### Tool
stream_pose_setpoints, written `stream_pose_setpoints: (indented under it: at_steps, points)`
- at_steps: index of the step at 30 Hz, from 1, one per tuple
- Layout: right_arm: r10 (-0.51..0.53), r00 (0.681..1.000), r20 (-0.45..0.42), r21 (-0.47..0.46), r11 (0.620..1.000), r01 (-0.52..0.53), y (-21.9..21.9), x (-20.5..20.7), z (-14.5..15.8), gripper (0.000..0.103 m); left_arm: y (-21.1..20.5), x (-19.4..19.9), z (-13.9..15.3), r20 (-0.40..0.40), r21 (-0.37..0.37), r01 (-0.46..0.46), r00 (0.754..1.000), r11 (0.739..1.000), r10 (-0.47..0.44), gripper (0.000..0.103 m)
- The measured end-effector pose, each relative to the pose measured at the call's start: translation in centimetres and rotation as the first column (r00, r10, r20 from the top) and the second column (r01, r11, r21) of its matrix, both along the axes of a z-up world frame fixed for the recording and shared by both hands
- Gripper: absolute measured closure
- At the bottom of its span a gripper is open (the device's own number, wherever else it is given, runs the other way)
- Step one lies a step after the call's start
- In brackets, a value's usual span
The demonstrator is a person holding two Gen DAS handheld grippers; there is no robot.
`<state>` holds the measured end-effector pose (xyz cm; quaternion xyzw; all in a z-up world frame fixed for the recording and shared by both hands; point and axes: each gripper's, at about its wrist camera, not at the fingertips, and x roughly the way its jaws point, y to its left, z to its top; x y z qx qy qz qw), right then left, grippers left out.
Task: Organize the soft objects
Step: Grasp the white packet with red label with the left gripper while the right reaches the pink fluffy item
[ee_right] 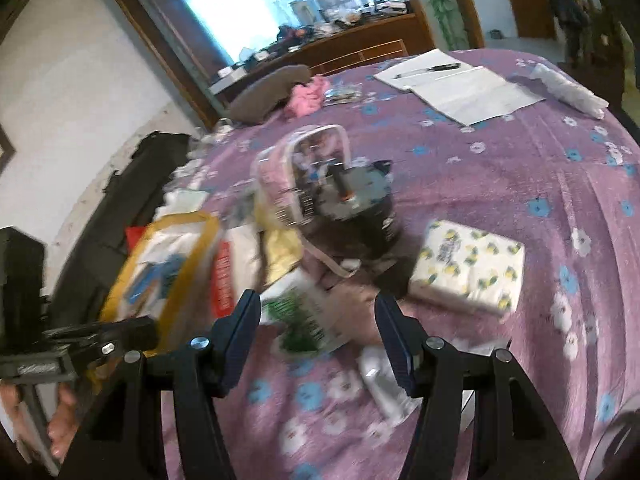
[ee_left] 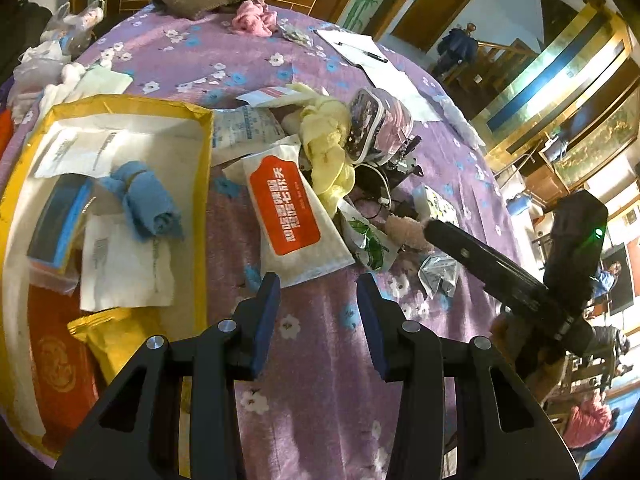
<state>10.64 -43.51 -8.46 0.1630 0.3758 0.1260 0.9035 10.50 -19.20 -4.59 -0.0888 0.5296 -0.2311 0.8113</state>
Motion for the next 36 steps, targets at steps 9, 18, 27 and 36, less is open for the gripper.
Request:
stream_pose_setpoints:
  at_steps: [9, 18, 27, 36]
  points:
    - [-0.015, 1.000, -0.025, -0.045, 0.999, 0.014, 0.3, 1.0, -2.2, 0.044, -2.4, 2.8, -1.4, -0.018, 0.087, 0.020, 1.000, 0.996, -0.018, 0.064]
    - [-0.027, 0.999, -0.034, -0.073, 0.997, 0.024, 0.3, 0.8, -2.6, 0.073, -4.8, 7.5, -3.3, -0.048, 0.196, 0.013, 0.999, 0.981, -0.004, 0.063]
    - [-0.039, 0.999, -0.023, -0.031, 0.999, 0.039, -0.3, 0.4, -2.3, 0.078, -4.8, 8.1, -2.3, -0.006, 0.223, -0.013, 1.000, 0.975, 0.015, 0.063]
    - [-0.035, 0.999, -0.017, -0.002, 0.999, 0.035, -0.5, 0.3, -2.2, 0.078, -5.0, 11.6, -4.6, -0.001, 0.271, -0.111, 0.993, 0.956, 0.116, 0.043]
